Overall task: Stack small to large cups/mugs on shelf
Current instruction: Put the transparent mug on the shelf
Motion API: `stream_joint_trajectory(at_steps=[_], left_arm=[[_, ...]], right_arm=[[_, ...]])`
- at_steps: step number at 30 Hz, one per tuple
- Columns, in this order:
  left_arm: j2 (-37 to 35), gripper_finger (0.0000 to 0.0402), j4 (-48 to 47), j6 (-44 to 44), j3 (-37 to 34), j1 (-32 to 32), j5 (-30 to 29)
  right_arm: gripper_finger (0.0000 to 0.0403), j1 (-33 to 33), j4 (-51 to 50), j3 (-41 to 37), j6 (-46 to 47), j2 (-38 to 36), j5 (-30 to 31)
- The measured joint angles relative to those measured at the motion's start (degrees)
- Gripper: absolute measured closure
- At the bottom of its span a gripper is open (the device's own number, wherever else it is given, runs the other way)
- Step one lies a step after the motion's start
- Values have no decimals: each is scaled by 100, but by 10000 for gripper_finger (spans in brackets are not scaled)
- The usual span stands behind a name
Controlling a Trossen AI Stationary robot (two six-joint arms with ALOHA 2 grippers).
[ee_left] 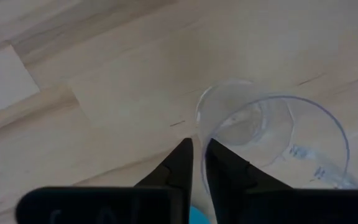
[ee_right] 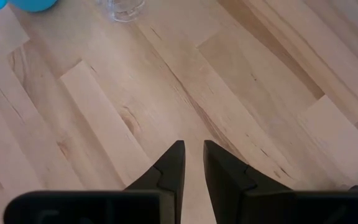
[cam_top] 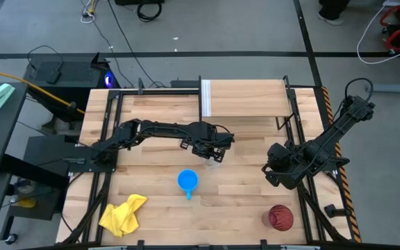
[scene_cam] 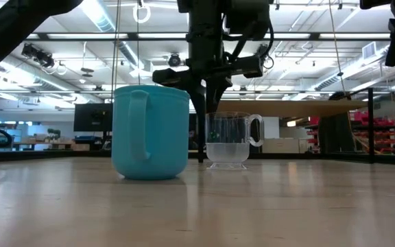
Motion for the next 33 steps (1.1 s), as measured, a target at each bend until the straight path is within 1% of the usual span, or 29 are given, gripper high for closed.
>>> stream_joint_trajectory(at_steps=[4,9,12,14,19,21,22,24,27,33], left_arm=[[0,390,17,262,0,43,4],[0,389,78,940,0,72,32],[-27,394,40,1476,42,75,217],[-35,395,-24,1791,216,52,321],[-52,396,-557,2554,1019,26,357],[-52,396,-873,2766,1434,34,307],[-95,397,-894,2881,1493,43,246],[-347,397,-826,2943,1331,97,203],[-458,398,-1200,2943,1473,215,75],[-820,398,-1224,3336,1469,508,-226]], right_arm=[[337,2,2,0,0,0,-1],[337,2,4,0,0,0,1],[337,1,4,0,-3,0,1],[337,0,4,0,-38,0,1],[337,2,2,0,-43,0,1],[337,1,2,0,-44,0,1],[337,0,1,0,-44,0,1],[337,0,2,0,-46,0,3],[337,-2,2,0,-46,0,23],[337,-7,25,2,-43,0,200]])
